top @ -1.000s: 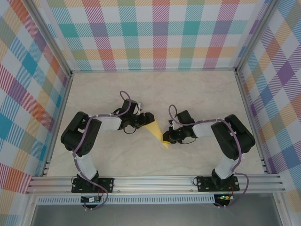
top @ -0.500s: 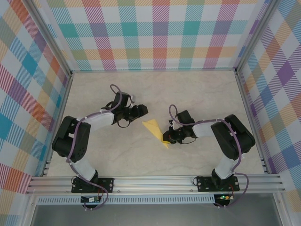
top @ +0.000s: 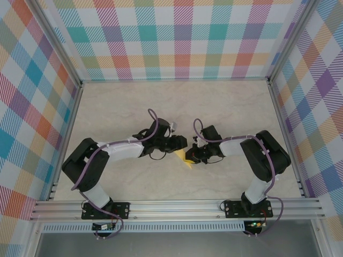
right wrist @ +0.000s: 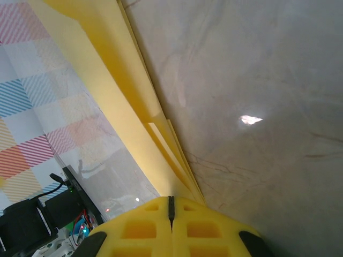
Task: Fold a paper plane with a square sheet of paper (pick it up from the middle)
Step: Fold the wing for the fifth time at the center of the table.
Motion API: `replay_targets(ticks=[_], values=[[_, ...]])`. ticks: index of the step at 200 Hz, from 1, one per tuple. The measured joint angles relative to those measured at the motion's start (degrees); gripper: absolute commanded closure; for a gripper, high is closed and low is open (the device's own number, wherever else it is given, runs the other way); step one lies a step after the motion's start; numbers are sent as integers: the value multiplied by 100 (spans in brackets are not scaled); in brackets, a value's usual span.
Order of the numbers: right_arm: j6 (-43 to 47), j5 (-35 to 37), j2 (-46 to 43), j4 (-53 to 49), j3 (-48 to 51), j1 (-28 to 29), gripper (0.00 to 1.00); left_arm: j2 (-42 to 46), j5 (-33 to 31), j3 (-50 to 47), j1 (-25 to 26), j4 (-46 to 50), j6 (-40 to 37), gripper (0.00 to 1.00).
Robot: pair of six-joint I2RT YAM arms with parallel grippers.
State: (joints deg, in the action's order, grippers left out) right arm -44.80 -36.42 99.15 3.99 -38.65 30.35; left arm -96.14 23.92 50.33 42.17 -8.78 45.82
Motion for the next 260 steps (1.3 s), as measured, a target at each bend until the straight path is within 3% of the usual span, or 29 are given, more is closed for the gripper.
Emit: replay_targets(ticks=[119,147,162,186,260], values=[[-168,-31,0,136,79,-28,99,-433,-264,-232,225,-605,433,58],[-157,-9,-26,201,122,-28,99,-433,-514,-315,184,-756,509,64],[-136,11,-37,236,144,-24,99,-444,-691,-483,133,-804,616,75],[-127,13,-37,243,146,-24,99,-509,-752,-673,42,-833,730,79],[-125,57,-52,240,149,-24,99,-511,-640,-841,44,-1272,1060,81]])
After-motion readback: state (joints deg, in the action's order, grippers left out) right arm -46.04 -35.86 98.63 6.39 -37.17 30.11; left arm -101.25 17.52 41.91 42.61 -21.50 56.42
